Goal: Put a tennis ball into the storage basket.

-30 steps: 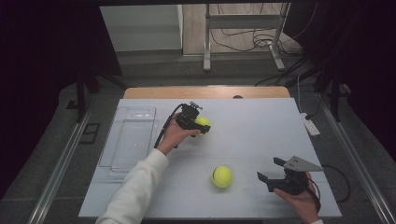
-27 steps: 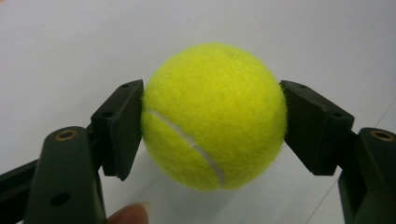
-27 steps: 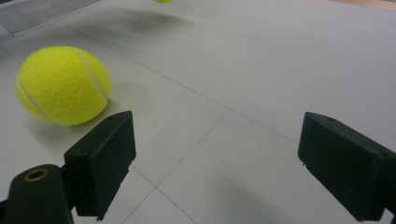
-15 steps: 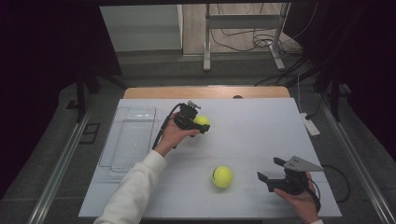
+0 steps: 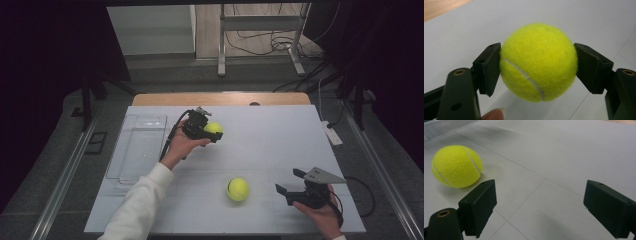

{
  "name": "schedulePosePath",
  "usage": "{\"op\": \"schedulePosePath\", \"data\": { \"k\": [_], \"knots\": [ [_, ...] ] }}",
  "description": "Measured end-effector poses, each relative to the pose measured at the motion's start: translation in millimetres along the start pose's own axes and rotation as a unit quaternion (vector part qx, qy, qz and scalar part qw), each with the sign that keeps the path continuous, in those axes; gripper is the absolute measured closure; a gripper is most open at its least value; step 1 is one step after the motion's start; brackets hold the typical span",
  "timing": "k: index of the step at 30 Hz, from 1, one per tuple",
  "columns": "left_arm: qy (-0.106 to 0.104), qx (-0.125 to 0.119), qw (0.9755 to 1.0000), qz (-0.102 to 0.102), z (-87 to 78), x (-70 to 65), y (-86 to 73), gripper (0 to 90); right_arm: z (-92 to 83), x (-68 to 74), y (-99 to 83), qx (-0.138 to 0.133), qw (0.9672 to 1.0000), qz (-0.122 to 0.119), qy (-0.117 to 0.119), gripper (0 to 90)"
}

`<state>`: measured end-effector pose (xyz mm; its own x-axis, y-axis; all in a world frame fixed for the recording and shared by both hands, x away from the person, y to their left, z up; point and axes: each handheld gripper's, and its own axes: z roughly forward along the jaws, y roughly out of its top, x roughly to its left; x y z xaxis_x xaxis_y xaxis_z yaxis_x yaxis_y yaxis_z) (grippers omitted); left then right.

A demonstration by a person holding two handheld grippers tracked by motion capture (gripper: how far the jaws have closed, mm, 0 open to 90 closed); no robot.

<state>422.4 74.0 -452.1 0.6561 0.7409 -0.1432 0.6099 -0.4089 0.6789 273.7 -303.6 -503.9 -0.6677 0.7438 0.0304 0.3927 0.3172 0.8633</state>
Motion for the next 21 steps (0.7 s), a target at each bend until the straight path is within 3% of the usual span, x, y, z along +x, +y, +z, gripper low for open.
{"op": "schedulePosePath", "data": {
  "k": [21],
  "knots": [
    [-0.002, -0.023, 0.9997, 0.005, -17.1, -4.8, -0.5, 27.5, -0.5, -1.2, -0.4, -0.001, 1.0, 0.003, 0.0, 11.8]
  ]
}}
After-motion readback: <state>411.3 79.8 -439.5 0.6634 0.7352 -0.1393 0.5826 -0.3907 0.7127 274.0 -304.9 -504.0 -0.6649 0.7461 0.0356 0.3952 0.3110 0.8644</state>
